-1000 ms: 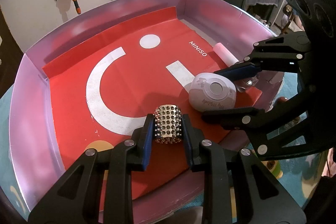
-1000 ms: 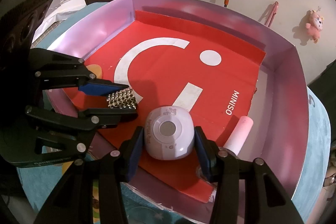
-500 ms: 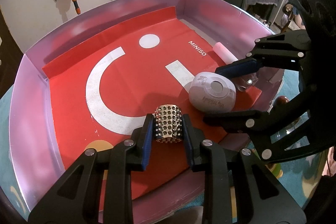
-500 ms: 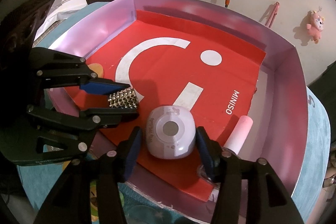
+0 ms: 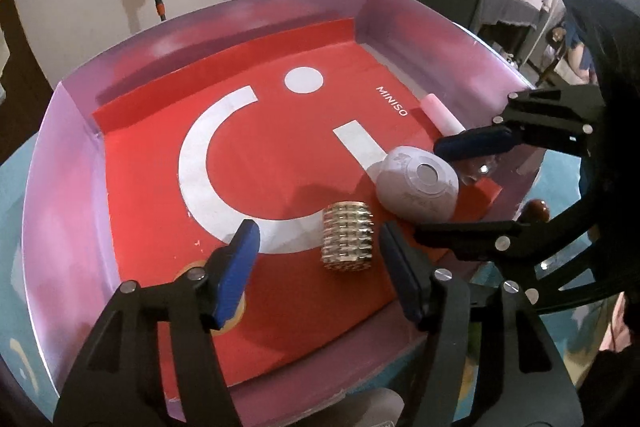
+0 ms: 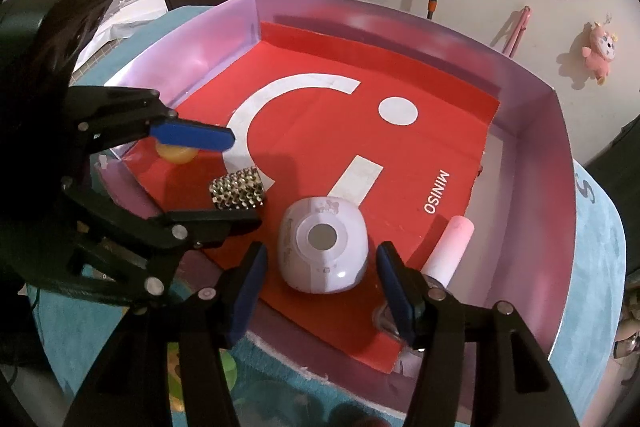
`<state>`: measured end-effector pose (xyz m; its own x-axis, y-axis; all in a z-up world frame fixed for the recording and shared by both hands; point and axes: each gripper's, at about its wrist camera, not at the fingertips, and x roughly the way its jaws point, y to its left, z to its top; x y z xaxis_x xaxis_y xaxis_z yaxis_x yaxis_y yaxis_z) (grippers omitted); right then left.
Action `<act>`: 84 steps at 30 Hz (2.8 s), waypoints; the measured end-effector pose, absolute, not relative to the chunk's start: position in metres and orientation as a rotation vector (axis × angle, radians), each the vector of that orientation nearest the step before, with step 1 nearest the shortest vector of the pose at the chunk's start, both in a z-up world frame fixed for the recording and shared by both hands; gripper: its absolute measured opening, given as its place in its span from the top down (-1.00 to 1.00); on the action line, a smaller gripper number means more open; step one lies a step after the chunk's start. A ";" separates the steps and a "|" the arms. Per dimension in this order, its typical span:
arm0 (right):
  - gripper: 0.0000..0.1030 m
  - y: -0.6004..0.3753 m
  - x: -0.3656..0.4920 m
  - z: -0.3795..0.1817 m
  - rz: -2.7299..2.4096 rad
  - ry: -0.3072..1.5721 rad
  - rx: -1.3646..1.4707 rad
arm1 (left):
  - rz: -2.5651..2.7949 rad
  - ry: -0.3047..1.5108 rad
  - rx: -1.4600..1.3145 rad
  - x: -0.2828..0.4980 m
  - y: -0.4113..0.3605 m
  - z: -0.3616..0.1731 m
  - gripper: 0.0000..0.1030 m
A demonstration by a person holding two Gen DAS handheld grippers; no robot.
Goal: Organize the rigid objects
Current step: 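Open both tools to release the roller and compact in the box, then withdraw both tools from the box back toward the table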
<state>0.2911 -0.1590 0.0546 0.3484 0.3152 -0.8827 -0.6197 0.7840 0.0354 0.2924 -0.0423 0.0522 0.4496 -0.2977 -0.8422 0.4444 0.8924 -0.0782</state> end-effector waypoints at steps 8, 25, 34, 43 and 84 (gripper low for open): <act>-0.25 -0.163 0.281 0.065 0.609 1.028 -0.334 | -0.446 0.963 0.168 0.277 -0.039 0.069 -0.19; -0.75 -0.197 0.199 0.128 0.556 0.872 -0.224 | -0.399 0.770 0.095 0.174 -0.022 0.123 -0.52; -1.00 -0.211 0.126 0.152 0.495 0.735 -0.123 | -0.329 0.635 0.003 0.102 -0.010 0.139 -0.79; -1.00 -0.216 0.062 0.152 0.433 0.620 -0.066 | -0.264 0.572 -0.042 0.052 -0.007 0.128 -0.86; -1.00 -0.232 0.072 0.042 0.224 0.711 0.054 | -0.113 0.705 -0.044 0.074 -0.015 0.043 -0.86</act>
<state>0.0718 -0.2323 0.0424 0.7351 0.2222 -0.6406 -0.1859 0.9746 0.1248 0.0738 -0.0154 0.0426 0.7555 -0.1187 -0.6443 0.0889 0.9929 -0.0787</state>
